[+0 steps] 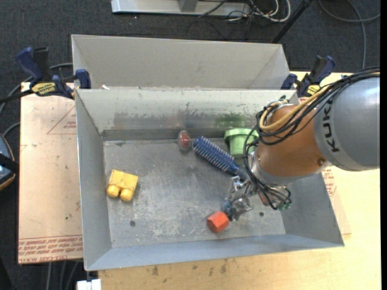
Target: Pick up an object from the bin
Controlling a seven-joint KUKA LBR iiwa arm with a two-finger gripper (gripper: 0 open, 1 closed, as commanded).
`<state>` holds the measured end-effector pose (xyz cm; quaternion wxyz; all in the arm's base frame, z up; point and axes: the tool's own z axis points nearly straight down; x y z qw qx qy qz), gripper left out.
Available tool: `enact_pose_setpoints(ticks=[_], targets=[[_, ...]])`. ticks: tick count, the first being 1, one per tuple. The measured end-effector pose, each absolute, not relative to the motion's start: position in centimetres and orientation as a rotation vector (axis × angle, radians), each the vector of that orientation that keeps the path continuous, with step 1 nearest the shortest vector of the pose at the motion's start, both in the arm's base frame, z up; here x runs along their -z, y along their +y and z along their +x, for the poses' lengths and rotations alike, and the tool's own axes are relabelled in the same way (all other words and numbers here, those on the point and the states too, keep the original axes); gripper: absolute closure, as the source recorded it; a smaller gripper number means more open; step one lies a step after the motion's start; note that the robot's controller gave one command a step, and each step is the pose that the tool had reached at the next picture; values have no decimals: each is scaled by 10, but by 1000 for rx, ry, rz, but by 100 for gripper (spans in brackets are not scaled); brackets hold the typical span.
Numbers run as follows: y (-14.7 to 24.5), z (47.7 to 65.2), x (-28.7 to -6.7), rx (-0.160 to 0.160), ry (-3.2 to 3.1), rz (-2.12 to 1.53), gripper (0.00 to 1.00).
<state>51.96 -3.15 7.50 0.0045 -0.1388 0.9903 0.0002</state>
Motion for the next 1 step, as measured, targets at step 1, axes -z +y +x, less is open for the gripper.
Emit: enact_pose_setpoints(ticks=[1], targets=[[-71,501,-290,6,3030,-791,100]])
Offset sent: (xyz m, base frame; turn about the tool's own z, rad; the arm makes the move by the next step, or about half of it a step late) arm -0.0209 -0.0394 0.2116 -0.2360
